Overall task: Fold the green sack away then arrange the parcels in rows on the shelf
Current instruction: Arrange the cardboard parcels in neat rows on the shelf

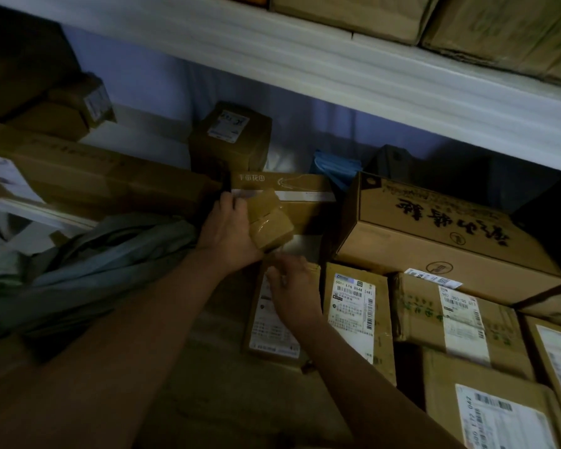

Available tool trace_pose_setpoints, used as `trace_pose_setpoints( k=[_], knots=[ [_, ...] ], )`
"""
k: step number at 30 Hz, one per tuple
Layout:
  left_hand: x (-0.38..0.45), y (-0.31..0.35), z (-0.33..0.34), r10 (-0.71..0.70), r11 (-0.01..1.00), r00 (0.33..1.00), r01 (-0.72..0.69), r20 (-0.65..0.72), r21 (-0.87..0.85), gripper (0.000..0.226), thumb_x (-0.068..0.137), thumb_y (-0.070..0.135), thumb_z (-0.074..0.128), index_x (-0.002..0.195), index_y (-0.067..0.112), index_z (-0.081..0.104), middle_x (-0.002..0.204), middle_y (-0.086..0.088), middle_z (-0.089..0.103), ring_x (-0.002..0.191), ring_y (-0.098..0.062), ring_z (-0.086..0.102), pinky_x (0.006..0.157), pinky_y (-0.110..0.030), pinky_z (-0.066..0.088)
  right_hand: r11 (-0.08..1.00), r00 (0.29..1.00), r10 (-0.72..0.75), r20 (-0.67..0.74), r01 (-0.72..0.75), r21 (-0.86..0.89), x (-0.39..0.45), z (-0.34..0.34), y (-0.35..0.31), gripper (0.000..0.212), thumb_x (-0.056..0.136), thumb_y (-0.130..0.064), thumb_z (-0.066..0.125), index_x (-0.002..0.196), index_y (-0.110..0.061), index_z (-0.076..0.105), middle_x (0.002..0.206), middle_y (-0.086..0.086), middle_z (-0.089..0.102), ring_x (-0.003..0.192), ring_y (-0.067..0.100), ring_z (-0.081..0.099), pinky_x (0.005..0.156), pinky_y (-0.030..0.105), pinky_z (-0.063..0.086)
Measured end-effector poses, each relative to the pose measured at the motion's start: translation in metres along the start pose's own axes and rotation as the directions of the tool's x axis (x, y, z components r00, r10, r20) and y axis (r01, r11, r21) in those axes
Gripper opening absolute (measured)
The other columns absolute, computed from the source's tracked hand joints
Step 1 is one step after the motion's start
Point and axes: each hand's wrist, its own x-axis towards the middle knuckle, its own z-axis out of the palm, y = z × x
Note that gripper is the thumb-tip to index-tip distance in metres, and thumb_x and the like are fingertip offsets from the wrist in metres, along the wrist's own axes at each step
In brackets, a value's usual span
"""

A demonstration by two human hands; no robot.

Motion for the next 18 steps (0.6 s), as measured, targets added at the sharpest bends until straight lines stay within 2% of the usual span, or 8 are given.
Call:
trace_pose_setpoints(
  k=[3, 5, 7, 9, 12, 14, 16, 18],
  knots=[
    [-0.024, 0.014, -0.015, -0.079, 0.996, 0.981, 0.069, -0.176, -0.062, 0.118, 0.056, 0.05, 0.085, 0.145, 0.01, 0.02, 0.136, -0.013, 0.028, 0.123, -0.028, 0.035, 0.098, -0.039, 0.04, 0.907, 0.983, 0.183, -0.017, -0.163, 0.39, -0.007, -0.015, -0.019, 0.04, 0.096, -0.036, 0.047, 0.133, -0.02, 0.047, 0.128, 0.004, 0.054, 0.111, 0.016, 0.054, 0.097, 0.041, 0.047],
    [-0.043, 0.023, -0.019, -0.017, 0.999, 0.954, 0.008, -0.301, -0.032, 0.112, 0.052, 0.048, 0.086, 0.139, 0.009, 0.028, 0.129, -0.015, 0.036, 0.117, -0.03, 0.041, 0.095, -0.041, 0.042, 0.659, 0.936, 0.334, 0.109, -0.315, 0.683, -0.01, -0.028, -0.03, 0.052, 0.092, -0.048, 0.049, 0.137, -0.022, 0.043, 0.13, 0.006, 0.054, 0.112, 0.021, 0.056, 0.095, 0.043, 0.048],
    [-0.064, 0.03, -0.017, 0.11, 0.992, 0.921, -0.082, -0.373, 0.091, 0.106, 0.045, 0.046, 0.088, 0.13, 0.013, 0.034, 0.123, -0.018, 0.043, 0.113, -0.035, 0.046, 0.1, -0.051, 0.04, 0.447, 0.902, 0.362, 0.237, -0.39, 0.805, -0.015, -0.044, -0.036, 0.07, 0.078, -0.064, 0.051, 0.135, -0.024, 0.044, 0.127, 0.007, 0.056, 0.11, 0.025, 0.058, 0.092, 0.044, 0.05],
    [-0.086, 0.035, -0.015, 0.218, 0.967, 0.901, -0.148, -0.376, 0.207, 0.105, 0.044, 0.05, 0.087, 0.129, 0.018, 0.034, 0.131, -0.019, 0.035, 0.123, -0.039, 0.037, 0.106, -0.064, 0.022, 0.342, 0.873, 0.36, 0.328, -0.451, 0.824, -0.024, -0.064, -0.037, 0.076, 0.069, -0.072, 0.05, 0.128, -0.024, 0.049, 0.123, 0.008, 0.057, 0.109, 0.028, 0.058, 0.093, 0.049, 0.048],
    [-0.12, 0.042, -0.011, 0.368, 0.918, 0.848, -0.266, -0.382, 0.294, 0.102, 0.044, 0.047, 0.088, 0.13, 0.023, 0.038, 0.14, -0.017, 0.027, 0.13, -0.037, 0.026, 0.1, -0.07, 0.014, 0.35, 0.837, 0.325, 0.439, -0.538, 0.767, -0.037, -0.088, -0.033, 0.05, 0.078, -0.067, 0.051, 0.105, -0.025, 0.059, 0.109, 0.012, 0.063, 0.101, 0.03, 0.061, 0.086, 0.044, 0.051],
    [-0.14, 0.048, -0.005, 0.393, 0.909, 0.836, -0.291, -0.384, 0.297, 0.105, 0.044, 0.045, 0.089, 0.133, 0.022, 0.036, 0.142, -0.016, 0.027, 0.131, -0.035, 0.027, 0.099, -0.072, 0.019, 0.412, 0.824, 0.333, 0.459, -0.564, 0.715, -0.048, -0.096, -0.03, 0.043, 0.08, -0.056, 0.06, 0.105, -0.022, 0.059, 0.102, 0.011, 0.066, 0.095, 0.028, 0.063, 0.08, 0.041, 0.053],
    [-0.159, 0.051, -0.002, 0.337, 0.935, 0.876, -0.268, -0.346, 0.234, 0.11, 0.047, 0.056, 0.084, 0.137, 0.02, 0.032, 0.146, -0.014, 0.024, 0.134, -0.033, 0.025, 0.1, -0.073, 0.025, 0.453, 0.833, 0.359, 0.421, -0.55, 0.702, -0.06, -0.098, -0.024, 0.039, 0.08, -0.047, 0.065, 0.108, -0.019, 0.059, 0.098, 0.01, 0.067, 0.089, 0.025, 0.064, 0.068, 0.035, 0.053],
    [-0.178, 0.058, -0.006, 0.152, 0.988, 0.932, -0.156, -0.328, 0.012, 0.105, 0.058, 0.07, 0.064, 0.142, 0.021, 0.025, 0.151, -0.01, 0.019, 0.135, -0.031, 0.026, 0.105, -0.062, 0.029, 0.469, 0.851, 0.365, 0.378, -0.519, 0.715, -0.072, -0.1, -0.013, 0.045, 0.078, -0.046, 0.067, 0.114, -0.019, 0.058, 0.1, 0.008, 0.071, 0.09, 0.024, 0.067, 0.062, 0.031, 0.053]
  ],
)
